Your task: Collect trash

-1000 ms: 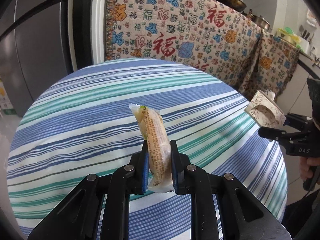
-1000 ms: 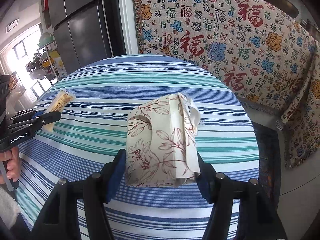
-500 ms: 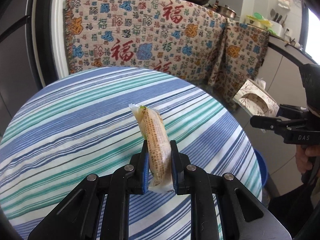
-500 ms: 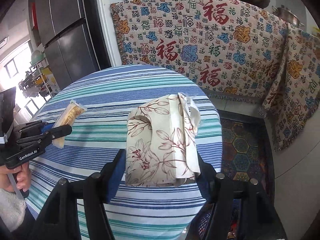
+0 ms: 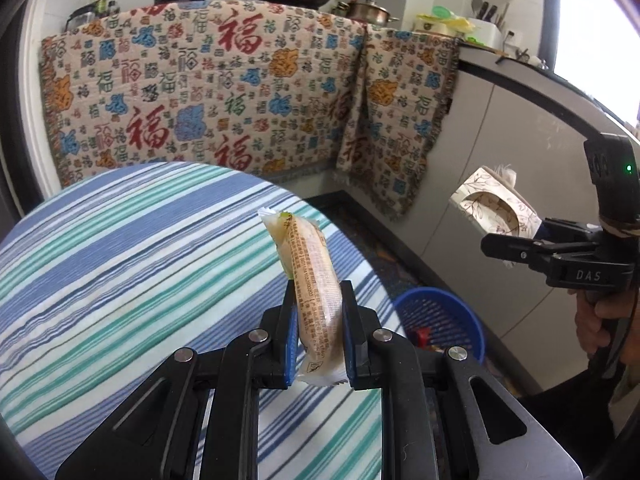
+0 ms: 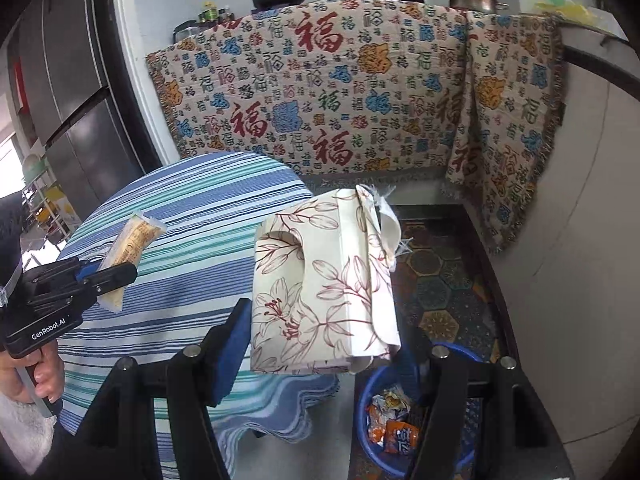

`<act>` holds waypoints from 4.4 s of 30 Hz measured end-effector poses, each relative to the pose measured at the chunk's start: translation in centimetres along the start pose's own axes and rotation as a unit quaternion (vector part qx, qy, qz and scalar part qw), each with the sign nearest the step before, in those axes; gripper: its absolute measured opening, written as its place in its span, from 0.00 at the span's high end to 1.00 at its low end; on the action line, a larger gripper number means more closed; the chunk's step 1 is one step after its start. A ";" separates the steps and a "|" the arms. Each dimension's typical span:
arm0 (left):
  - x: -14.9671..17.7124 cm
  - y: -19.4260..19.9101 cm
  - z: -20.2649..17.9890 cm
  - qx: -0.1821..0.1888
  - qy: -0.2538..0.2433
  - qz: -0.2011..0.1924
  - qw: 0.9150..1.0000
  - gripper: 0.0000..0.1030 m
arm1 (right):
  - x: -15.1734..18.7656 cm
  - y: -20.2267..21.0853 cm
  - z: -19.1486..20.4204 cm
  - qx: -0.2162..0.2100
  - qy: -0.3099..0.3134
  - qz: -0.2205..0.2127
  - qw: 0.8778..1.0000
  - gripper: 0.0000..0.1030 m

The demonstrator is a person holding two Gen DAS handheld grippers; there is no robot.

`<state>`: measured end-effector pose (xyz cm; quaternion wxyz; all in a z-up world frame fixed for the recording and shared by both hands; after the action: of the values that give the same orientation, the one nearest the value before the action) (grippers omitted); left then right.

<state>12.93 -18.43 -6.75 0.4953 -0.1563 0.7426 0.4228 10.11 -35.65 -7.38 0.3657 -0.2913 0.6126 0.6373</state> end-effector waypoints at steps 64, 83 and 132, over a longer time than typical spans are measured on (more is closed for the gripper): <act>2.8 -8.1 -19.3 0.049 -0.060 0.062 0.995 0.00 | 7.6 6.6 -15.0 0.172 -0.058 0.016 0.983 0.12; 2.2 2.9 -20.2 -0.036 -0.117 0.032 0.992 0.00 | 10.7 20.2 -6.6 0.260 -0.113 -0.002 0.959 0.00; 2.1 4.3 -19.9 -0.026 -0.096 0.074 0.992 0.00 | 10.8 21.4 -5.4 0.252 -0.120 0.008 0.960 0.00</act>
<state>-2.83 -31.07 -3.48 0.5272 -0.0727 0.6899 0.4908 -13.99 -39.43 -4.48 0.4931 -0.1064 0.7071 0.4955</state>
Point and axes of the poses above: each gripper's, at about its wrist camera, not at the fingertips, and y roughly against the way its jaws point, z to its left, x to its underside, the point moved 2 cm from there along -y, roughly the way its jaws point, and after that the axes turned 11 degrees about -z, right-handed, at the moved point
